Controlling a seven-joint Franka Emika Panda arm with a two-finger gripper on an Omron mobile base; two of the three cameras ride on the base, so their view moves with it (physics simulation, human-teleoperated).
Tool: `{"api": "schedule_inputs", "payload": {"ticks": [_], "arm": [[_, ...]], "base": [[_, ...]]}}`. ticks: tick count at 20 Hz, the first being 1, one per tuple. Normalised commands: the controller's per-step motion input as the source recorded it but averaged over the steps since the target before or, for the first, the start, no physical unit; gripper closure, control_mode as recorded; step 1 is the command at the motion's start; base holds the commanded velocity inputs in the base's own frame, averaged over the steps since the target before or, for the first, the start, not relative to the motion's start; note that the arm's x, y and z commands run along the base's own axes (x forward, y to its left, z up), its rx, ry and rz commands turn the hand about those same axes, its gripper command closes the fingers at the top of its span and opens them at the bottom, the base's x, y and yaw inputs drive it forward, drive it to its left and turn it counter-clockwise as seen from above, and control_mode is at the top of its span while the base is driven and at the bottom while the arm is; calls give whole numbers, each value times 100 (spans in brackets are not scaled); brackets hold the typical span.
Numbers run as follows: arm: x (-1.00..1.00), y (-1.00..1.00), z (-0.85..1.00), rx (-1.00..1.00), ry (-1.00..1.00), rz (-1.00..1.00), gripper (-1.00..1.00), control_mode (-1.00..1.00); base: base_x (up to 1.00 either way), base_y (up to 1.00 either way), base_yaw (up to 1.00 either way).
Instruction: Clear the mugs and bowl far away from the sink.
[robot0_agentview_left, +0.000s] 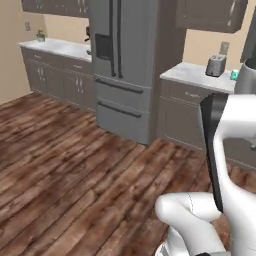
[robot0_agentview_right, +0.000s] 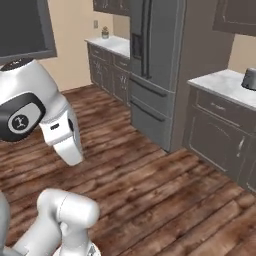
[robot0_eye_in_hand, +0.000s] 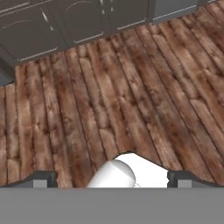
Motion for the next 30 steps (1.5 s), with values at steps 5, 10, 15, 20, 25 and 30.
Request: {"api": "schedule_inputs", "payload": {"ticks": [5, 10, 15, 20, 25, 30], "arm": [[0, 0, 0, 0, 0, 0, -100, 100], [0, 0, 0, 0, 0, 0, -100, 100], [0, 0, 0, 0, 0, 0, -100, 100], [0, 0, 0, 0, 0, 0, -100, 100], [0, 0, 0, 0, 0, 0, -100, 100], [0, 0, 0, 0, 0, 0, -100, 100]], "base": [[92, -1, -78], [100, 0, -67], [100, 20, -46], [100, 71, -6], [100, 48, 12], [100, -1, 23]]}}
